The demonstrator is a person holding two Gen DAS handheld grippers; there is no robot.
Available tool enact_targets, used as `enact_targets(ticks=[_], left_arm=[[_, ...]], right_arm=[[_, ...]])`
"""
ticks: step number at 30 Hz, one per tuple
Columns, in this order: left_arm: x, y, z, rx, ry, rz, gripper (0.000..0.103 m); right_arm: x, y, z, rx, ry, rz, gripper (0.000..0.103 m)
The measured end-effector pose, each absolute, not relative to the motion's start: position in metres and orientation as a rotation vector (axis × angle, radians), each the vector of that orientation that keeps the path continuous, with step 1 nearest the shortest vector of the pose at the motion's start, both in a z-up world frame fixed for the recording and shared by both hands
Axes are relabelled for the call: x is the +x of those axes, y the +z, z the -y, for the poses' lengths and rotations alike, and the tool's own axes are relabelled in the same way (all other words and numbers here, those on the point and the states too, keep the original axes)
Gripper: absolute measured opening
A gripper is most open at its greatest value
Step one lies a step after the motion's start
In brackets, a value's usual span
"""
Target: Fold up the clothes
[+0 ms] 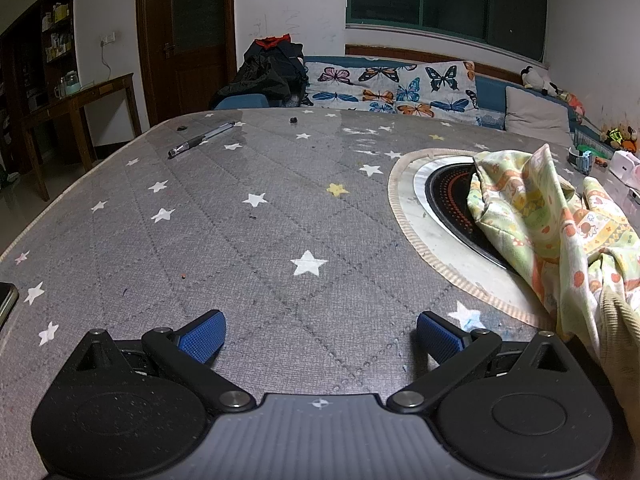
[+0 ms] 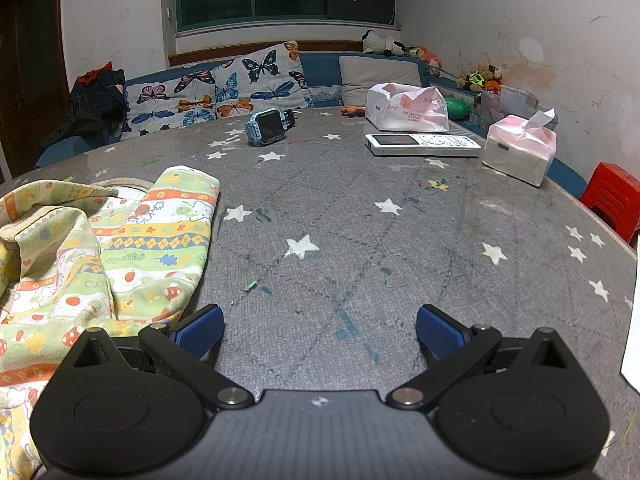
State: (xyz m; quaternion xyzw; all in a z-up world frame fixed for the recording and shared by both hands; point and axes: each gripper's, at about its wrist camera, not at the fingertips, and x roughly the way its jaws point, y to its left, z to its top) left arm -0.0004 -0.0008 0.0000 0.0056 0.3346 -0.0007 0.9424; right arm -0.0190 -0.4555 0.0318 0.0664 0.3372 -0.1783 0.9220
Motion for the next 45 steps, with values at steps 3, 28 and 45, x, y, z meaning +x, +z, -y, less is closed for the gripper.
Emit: enact_targets(ticks=[3, 28, 45], left_arm=[[-0.002, 0.0, 0.006, 0.017, 0.001, -0.686, 0.103], [-0.078, 0.016, 0.049, 0.044, -0.045, -0.745, 0.103], [-0.111, 0.022, 0.093, 0.11, -0.1, -0.75, 0.103]], right_arm=[[-0.021, 0.032, 0.458, 0.152, -0.357, -0.692, 0.103], [-0.121, 0.063, 0.371, -0.035, -0.118, -0.756, 0.103], [-0.166, 0.063, 0.342, 0.004, -0.031, -0.811, 0.103]])
